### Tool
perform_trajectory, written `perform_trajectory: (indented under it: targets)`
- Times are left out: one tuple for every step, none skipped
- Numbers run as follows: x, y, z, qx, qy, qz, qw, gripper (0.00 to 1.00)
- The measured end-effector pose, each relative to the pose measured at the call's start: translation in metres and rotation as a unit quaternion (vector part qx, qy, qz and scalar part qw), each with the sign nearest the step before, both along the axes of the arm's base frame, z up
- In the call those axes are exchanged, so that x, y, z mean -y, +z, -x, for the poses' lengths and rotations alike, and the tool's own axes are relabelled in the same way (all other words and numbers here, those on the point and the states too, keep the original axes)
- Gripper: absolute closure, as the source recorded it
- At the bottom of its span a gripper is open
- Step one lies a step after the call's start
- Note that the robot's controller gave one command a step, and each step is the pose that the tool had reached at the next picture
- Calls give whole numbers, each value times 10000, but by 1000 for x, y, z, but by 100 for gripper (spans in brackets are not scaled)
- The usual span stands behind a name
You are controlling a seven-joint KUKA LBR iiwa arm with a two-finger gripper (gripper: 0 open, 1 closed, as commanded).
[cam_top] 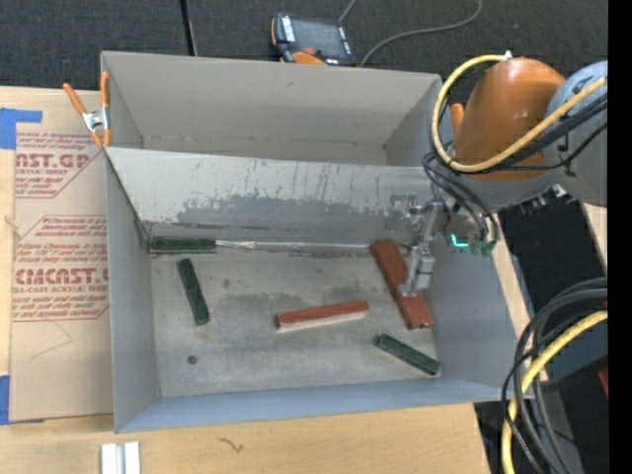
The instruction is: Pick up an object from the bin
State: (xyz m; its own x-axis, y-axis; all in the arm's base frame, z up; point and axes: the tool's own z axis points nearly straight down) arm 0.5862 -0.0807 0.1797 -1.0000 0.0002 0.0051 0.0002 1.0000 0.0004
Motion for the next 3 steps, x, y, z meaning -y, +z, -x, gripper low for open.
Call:
perform_trajectory:
  targets:
    - [-103, -114, 42, -9, 697, -20, 9976, 0]
    - [-99, -110, 39, 30, 672, -3, 9977, 100]
    - [-106, 34, 6, 81, 368, -4, 9993, 100]
